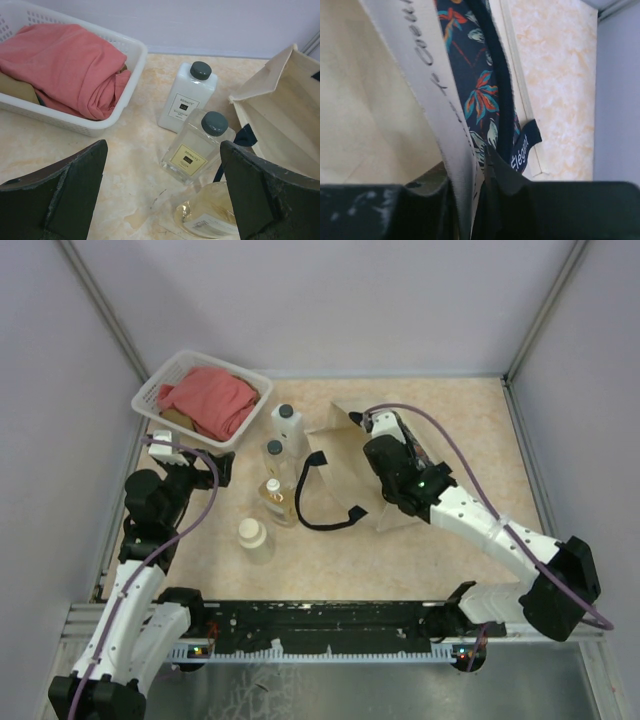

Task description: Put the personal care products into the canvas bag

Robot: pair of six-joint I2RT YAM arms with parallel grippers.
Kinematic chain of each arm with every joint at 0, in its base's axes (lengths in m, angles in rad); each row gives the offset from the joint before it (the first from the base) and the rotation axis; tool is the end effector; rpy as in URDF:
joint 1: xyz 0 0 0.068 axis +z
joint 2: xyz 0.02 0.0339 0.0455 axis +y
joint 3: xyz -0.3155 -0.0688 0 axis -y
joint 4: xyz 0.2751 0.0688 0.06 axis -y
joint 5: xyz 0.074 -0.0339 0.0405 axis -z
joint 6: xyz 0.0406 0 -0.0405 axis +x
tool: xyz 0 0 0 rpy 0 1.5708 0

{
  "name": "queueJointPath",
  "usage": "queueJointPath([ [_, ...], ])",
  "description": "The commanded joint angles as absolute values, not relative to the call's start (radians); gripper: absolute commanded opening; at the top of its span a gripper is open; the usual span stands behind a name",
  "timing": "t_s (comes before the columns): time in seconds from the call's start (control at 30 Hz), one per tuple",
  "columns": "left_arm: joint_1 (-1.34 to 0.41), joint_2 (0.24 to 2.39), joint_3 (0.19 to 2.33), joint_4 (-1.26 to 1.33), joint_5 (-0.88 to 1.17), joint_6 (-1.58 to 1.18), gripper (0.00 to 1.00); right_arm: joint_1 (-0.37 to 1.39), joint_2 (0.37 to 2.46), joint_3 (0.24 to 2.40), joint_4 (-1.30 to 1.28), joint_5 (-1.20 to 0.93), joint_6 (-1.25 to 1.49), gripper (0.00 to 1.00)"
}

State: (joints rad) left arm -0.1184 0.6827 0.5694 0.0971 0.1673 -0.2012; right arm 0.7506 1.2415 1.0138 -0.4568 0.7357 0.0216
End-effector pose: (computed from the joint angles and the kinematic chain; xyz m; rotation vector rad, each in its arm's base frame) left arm 0.1674 -0.0267 0.3392 0.0654 1.5984 -0.3816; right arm 0.2235 0.1712 0.3426 -0.3795 2.0439 -0.3646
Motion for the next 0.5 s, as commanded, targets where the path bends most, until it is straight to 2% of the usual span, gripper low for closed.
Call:
queueJointPath([
  [0.0, -0.124, 0.686, 0.557, 0.133, 0.160, -0.186, 0.99, 0.717, 1.254, 1.013, -0.353, 0.721, -0.009, 0.05],
  [0.03, -0.124, 0.686, 0.556, 0.132, 0.159, -0.186, 0.99, 0.714, 1.251, 1.022, -0.365, 0.712, -0.004, 0.00],
  [0.2, -0.124, 0.688, 0.554, 0.134, 0.159, -0.183, 0.99, 0.659, 1.188, 1.097, -0.466, 0.622, 0.049, 0.00],
  [0.47, -0.124, 0.695, 0.551, 0.148, 0.181, -0.196, 0.99, 0.434, 1.096, 1.240, -0.556, 0.331, 0.171, 0.00],
])
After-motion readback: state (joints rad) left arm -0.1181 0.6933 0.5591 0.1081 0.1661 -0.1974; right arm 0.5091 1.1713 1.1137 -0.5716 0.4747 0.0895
